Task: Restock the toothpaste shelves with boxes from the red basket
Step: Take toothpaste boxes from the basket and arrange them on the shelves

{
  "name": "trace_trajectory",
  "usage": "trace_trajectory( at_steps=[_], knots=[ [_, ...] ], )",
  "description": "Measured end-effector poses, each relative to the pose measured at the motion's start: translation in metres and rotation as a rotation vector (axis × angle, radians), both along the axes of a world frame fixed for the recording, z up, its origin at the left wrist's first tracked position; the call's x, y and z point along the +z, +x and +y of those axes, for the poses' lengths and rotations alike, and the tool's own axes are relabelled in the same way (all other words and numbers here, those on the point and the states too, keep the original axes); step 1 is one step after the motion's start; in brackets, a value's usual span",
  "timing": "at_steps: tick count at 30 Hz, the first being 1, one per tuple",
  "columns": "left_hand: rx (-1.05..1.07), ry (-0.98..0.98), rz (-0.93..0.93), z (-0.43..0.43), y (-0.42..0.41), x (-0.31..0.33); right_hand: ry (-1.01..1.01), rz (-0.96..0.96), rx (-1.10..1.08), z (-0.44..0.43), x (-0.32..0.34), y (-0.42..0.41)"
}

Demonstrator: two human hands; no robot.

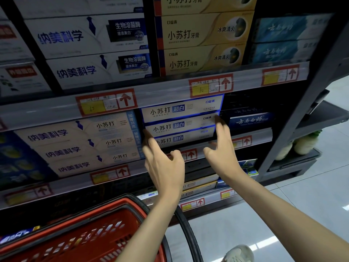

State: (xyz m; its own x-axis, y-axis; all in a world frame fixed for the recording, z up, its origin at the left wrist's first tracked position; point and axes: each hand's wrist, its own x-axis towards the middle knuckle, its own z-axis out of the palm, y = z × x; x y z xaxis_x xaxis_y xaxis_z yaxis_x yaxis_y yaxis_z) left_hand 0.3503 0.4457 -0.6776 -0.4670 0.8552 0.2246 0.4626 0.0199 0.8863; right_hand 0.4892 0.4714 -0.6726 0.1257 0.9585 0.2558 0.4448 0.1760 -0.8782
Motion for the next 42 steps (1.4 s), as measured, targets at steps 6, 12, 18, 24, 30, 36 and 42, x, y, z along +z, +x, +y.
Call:
trace_trajectory(
  at_steps=[6,12,18,24,30,36,42],
  knots=[
    [0.026,-0.012,0.010,-0.001,0.001,0.004,-0.009,-0.038,-0.025,0.002,-0.001,0.002],
    [0.039,-0.015,0.001,-0.001,0.002,0.005,0.019,-0.025,-0.040,0.005,-0.003,0.003],
    [0.064,-0.006,0.006,0.000,0.001,0.004,0.017,-0.008,-0.042,0.004,-0.002,0.002],
    [0.066,-0.015,-0.037,0.000,0.002,0.003,0.004,0.172,-0.081,0.005,-0.003,0.004],
    [0.067,0.020,-0.088,0.003,0.000,-0.006,-0.110,0.282,-0.084,0.009,-0.006,0.006],
    [0.081,0.013,-0.114,0.002,0.002,-0.004,-0.142,0.258,-0.115,0.012,-0.005,0.005],
    [0.080,0.000,-0.054,-0.001,0.002,-0.001,-0.128,0.117,-0.119,0.005,-0.002,-0.002]
  ],
)
